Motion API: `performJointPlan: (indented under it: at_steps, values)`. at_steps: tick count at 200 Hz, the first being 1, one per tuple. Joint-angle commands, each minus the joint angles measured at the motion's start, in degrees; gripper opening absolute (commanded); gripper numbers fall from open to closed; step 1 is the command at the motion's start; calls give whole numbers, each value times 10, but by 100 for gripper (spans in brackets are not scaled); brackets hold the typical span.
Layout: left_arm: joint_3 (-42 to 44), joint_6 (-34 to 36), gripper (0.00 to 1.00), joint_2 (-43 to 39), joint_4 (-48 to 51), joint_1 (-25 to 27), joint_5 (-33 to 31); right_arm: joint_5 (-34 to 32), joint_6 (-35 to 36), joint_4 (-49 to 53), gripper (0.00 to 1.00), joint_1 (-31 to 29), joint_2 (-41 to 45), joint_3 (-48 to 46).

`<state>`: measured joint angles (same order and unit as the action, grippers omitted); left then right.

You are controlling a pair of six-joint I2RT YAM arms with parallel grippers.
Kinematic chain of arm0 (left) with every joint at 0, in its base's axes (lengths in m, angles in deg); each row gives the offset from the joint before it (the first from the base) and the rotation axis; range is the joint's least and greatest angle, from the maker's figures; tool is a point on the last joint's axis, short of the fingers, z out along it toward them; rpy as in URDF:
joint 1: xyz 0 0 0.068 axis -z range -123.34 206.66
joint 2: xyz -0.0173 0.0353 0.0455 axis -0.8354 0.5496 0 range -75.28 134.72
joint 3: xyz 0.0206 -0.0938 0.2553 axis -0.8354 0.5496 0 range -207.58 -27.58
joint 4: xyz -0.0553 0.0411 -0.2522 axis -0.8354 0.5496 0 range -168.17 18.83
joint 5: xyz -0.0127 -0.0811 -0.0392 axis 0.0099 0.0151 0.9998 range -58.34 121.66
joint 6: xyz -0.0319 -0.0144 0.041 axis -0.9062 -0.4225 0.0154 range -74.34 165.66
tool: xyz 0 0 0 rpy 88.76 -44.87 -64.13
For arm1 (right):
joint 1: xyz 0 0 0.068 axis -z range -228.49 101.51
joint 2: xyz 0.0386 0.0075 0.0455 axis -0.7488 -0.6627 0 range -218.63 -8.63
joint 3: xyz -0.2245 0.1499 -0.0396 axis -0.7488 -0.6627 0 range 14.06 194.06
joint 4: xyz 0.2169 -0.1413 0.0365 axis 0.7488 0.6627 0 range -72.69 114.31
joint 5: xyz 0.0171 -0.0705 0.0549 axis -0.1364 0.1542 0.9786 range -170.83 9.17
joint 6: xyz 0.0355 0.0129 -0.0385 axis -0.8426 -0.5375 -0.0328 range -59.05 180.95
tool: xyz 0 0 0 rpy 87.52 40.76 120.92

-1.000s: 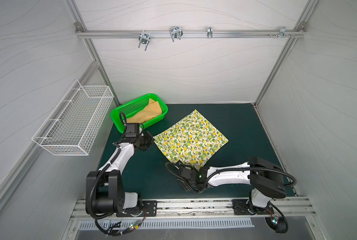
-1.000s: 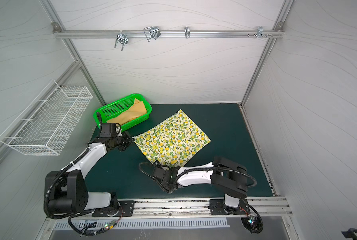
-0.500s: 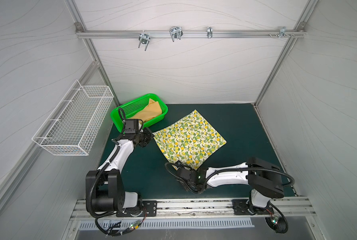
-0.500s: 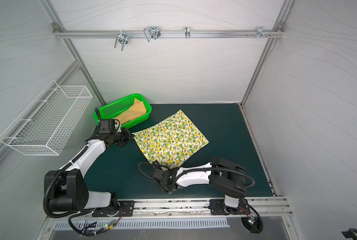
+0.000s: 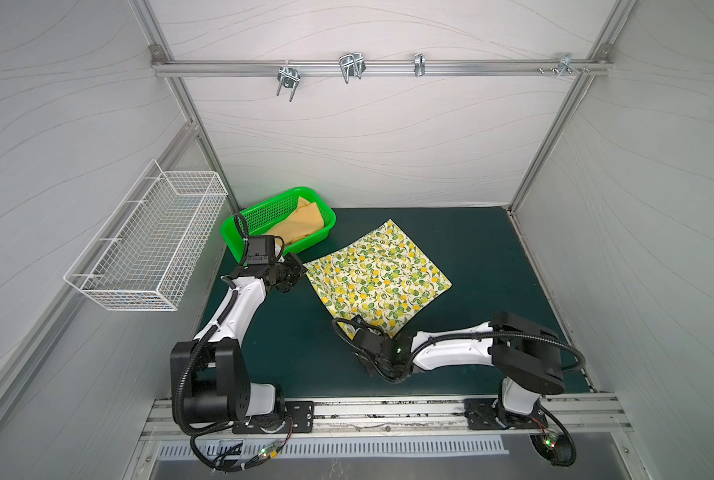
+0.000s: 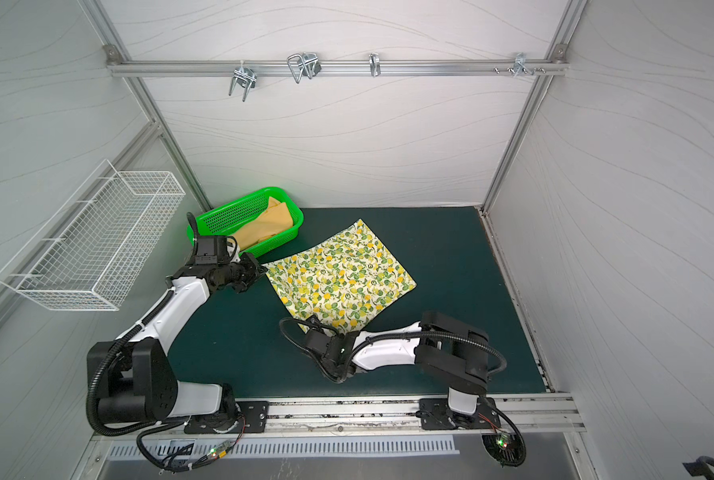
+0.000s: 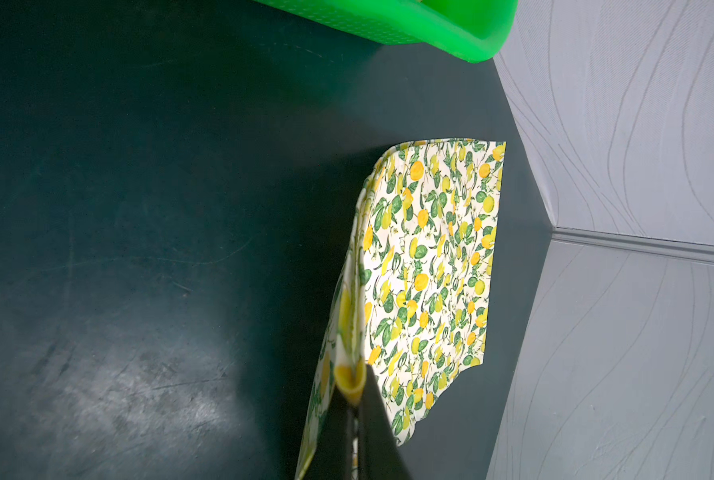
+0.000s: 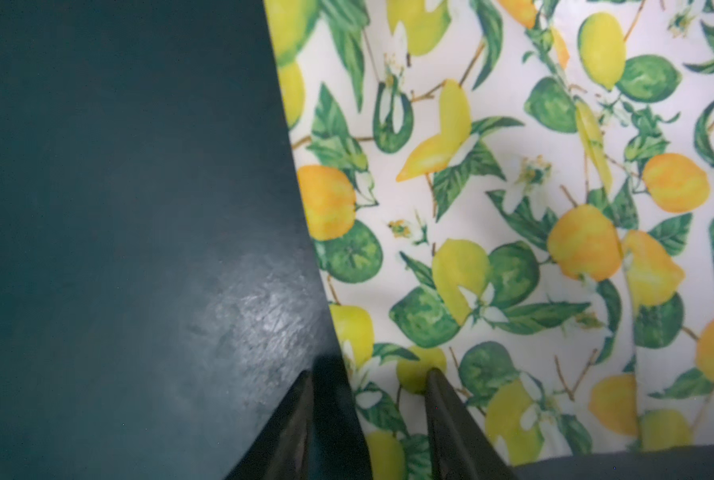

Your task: Fold and stack the skirts

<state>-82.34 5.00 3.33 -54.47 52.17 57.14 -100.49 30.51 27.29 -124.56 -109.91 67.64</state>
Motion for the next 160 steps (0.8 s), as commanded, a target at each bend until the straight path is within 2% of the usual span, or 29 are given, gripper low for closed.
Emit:
performJointPlan:
  at_steps: [1, 64, 125, 160]
  values:
    - [-34, 8, 0, 3, -1, -9, 8, 23, -14, 56, 44, 15, -40, -34]
    - [-46, 10, 0, 10, 4, -16, 10, 35, -18, 53, 34, 12, -45, -44]
    - [-50, 10, 0, 23, -1, -20, 15, 29, -30, 66, 12, -7, -33, -38]
    - [-59, 16, 0, 12, 13, -28, 18, 30, -27, 113, 6, -25, 5, -12]
